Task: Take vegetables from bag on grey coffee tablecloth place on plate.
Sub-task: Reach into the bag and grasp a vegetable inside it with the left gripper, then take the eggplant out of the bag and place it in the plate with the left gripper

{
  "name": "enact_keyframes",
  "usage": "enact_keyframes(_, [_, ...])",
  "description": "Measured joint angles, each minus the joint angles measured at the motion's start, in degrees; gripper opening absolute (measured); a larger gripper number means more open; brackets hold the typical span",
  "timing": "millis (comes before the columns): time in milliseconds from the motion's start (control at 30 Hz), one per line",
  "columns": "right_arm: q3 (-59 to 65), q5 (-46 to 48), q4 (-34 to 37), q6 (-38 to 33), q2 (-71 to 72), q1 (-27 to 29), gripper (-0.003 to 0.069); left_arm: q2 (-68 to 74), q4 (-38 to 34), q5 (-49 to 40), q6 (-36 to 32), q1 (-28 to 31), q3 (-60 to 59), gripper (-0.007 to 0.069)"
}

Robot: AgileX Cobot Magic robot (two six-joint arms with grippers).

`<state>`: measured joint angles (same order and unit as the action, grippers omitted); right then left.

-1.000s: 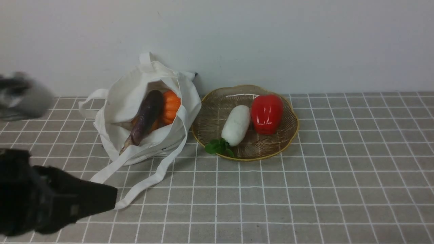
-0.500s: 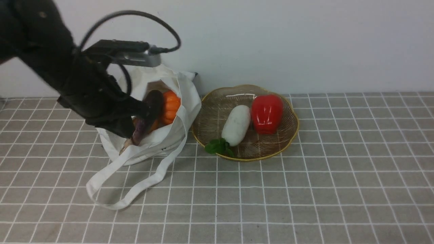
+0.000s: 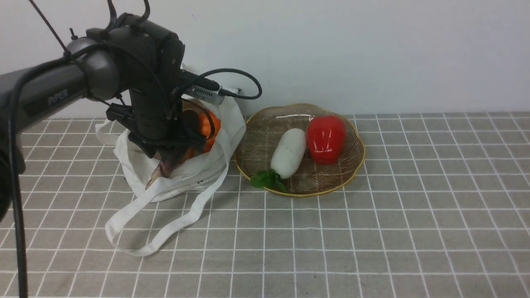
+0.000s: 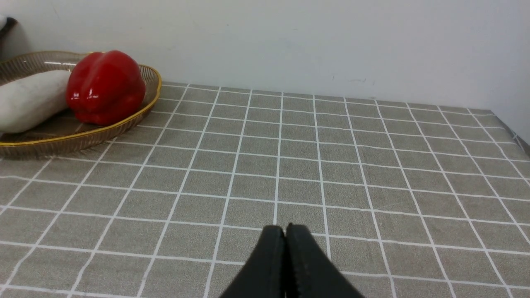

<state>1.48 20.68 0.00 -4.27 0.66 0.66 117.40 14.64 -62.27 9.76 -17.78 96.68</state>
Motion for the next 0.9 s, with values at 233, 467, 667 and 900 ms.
enact_keyframes(233, [0.0, 0.0, 0.0, 0.0, 0.0, 0.0, -0.0015, 1.6, 0.2, 5.3, 2.8, 0.0, 0.2, 0.0401])
enact_keyframes(467, [0.0, 0.0, 0.0, 0.0, 0.0, 0.0, -0.0015, 4.2, 0.3, 7.5, 4.2, 0.0, 0.2, 0.0387])
enact_keyframes(667, [0.0, 0.0, 0.0, 0.0, 0.0, 0.0, -0.0015, 5.9, 1.6, 9.0, 5.8, 0.0, 0.2, 0.0270])
enact_keyframes(900, [0.0, 0.0, 0.0, 0.0, 0.0, 0.0, -0.0015, 4.8, 3.2, 8.0, 6.1, 0.0, 0.2, 0.0271])
